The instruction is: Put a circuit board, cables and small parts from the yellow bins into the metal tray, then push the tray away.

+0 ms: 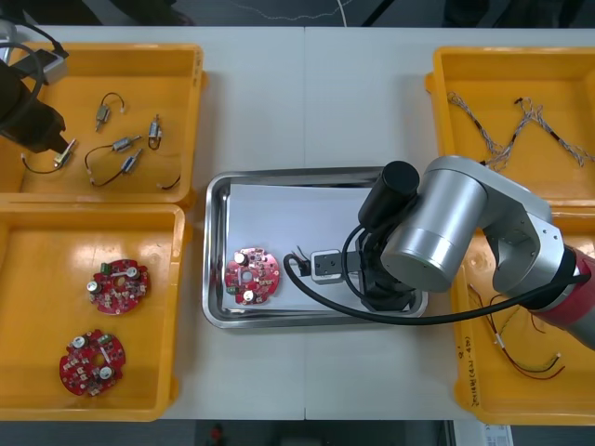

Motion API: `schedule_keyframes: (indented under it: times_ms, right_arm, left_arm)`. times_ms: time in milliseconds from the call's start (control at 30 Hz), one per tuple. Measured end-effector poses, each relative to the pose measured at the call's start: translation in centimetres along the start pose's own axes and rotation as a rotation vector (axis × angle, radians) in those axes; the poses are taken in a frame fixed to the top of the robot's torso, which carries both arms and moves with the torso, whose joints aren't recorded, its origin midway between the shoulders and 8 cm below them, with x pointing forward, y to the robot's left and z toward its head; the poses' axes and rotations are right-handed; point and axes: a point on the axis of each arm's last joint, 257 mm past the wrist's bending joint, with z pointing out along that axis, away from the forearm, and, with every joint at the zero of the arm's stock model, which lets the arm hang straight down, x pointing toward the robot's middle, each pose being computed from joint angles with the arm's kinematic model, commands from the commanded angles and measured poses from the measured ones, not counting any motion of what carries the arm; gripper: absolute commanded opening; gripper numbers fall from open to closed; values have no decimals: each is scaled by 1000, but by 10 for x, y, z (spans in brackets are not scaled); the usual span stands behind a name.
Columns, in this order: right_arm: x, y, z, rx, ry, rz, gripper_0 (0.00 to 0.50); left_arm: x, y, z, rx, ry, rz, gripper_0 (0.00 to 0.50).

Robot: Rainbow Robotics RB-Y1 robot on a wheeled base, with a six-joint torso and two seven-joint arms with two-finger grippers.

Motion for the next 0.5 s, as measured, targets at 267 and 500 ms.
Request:
schedule_keyframes:
  times_ms: [267, 500]
  right_arm:
    - [-10, 0, -2, -5, -23, 1, 500]
    - [-12, -3, -5, -5, -38, 12, 500]
  left_arm:
    - [-4, 11, 6, -18, -31, -14, 500]
    - [-6, 21, 13, -34, -57, -42, 500]
